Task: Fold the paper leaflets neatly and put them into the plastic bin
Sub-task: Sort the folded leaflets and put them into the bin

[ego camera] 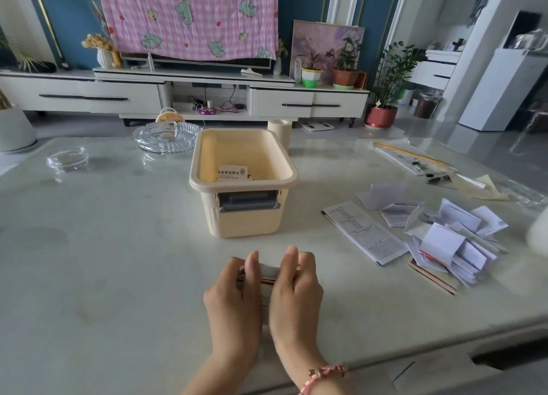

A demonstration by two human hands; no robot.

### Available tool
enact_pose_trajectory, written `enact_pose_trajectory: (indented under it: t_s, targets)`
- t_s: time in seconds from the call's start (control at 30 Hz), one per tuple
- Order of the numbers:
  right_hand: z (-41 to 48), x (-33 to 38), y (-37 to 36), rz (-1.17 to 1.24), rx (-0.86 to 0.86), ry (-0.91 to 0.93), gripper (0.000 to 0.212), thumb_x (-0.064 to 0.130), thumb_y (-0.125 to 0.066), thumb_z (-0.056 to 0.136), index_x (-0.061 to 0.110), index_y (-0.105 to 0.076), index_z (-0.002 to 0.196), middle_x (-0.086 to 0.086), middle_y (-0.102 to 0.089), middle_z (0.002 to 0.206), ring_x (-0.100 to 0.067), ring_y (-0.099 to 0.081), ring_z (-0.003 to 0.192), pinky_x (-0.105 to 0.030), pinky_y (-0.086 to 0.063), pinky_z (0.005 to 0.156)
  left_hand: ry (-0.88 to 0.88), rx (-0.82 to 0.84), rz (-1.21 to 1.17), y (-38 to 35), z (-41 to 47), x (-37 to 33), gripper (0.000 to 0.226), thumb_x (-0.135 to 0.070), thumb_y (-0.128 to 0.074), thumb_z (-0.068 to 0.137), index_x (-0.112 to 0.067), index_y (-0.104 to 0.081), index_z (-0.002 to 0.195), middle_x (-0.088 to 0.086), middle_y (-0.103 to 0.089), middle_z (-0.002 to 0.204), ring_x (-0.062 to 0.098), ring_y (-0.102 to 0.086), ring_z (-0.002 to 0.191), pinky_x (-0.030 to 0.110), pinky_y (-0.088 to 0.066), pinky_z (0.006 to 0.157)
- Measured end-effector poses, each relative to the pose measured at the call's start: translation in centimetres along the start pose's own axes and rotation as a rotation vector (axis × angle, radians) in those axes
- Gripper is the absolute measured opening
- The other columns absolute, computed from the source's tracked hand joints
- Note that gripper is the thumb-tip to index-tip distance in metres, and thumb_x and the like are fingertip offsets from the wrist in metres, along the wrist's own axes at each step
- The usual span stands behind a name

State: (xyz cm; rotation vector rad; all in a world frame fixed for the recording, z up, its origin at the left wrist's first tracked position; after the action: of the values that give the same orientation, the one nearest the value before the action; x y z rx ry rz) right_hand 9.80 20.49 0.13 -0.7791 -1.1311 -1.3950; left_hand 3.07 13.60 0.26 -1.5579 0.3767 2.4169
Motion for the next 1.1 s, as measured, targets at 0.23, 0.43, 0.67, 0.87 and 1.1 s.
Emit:
enact_pose_trajectory:
  t_s: [0.23,0.43,0.67,0.87,1.1]
  targets:
    - [1.9,0.8,-0.4,0.167,-0.092,-0.126,0.044,0.02,-0.039,0.097,0.013,-0.033,0.054,0.001,-0.039,0.05,-0.003,-0.04,0.043,-0.014,-0.031,0.044,-0.253,-0.015,0.087,-0.2,1.4,-1.1,0.039,-0.039,-0.044,0.09,-0.012,-0.05,0.062,-0.016,-0.037,0.044,0.012,-0.04,0.052,0.008,-0.028,0.045]
    - [2.3,1.5,-0.2,0.156,-0.162,0.007,0.045,0.021,-0.036,0.096,0.019,-0.032,0.05,0.005,-0.038,0.045,0.0,-0.043,0.042,-0.01,-0.029,0.042,-0.002,0.129,-0.013,-0.3,1.4,-2.7,0.048,-0.055,-0.031,0.082,-0.012,-0.04,0.061,-0.006,-0.043,0.048,0.006,-0.037,0.047,0.016,-0.029,0.044]
    - [0.7,2.4,0.0,0.157,-0.181,0.013,0.046,0.012,-0.039,0.099,0.016,-0.033,0.053,0.003,-0.04,0.047,-0.003,-0.042,0.044,-0.011,-0.029,0.043,-0.215,0.08,0.258,0.8,1.8,-2.0,0.05,-0.053,-0.028,0.095,-0.023,-0.033,0.055,-0.007,-0.032,0.037,0.014,-0.035,0.036,0.02,-0.023,0.04]
    - [0.1,2.7,-0.8,0.39,0.067,-0.352,0.041,0.038,-0.03,0.1,0.016,-0.052,0.073,-0.002,-0.064,0.073,-0.006,-0.061,0.059,-0.014,-0.044,0.044,-0.314,-0.04,0.254,1.8,3.2,-2.6,0.042,-0.043,-0.035,0.092,-0.025,-0.025,0.055,-0.011,-0.023,0.04,0.018,-0.022,0.044,0.02,-0.017,0.04]
    - [-0.5,4.4,-0.3,0.241,-0.009,-0.034,0.042,0.032,-0.031,0.098,0.017,-0.047,0.062,0.008,-0.054,0.054,0.004,-0.054,0.045,-0.005,-0.034,0.043,-0.469,-0.088,0.27,1.9,2.5,-3.4,0.057,-0.045,-0.026,0.099,-0.012,-0.035,0.054,-0.003,-0.029,0.042,0.018,-0.022,0.039,0.02,-0.02,0.037]
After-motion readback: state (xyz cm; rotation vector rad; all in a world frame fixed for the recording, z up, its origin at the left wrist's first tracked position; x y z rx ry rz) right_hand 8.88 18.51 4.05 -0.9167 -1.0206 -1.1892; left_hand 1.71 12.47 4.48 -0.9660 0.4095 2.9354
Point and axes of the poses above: each hand's wrist, its own z-axis towards the middle knuckle, its own y-axis out of the back of the hand, x = y × z, the point moved 4 cm from there along z, towards the middle knuckle
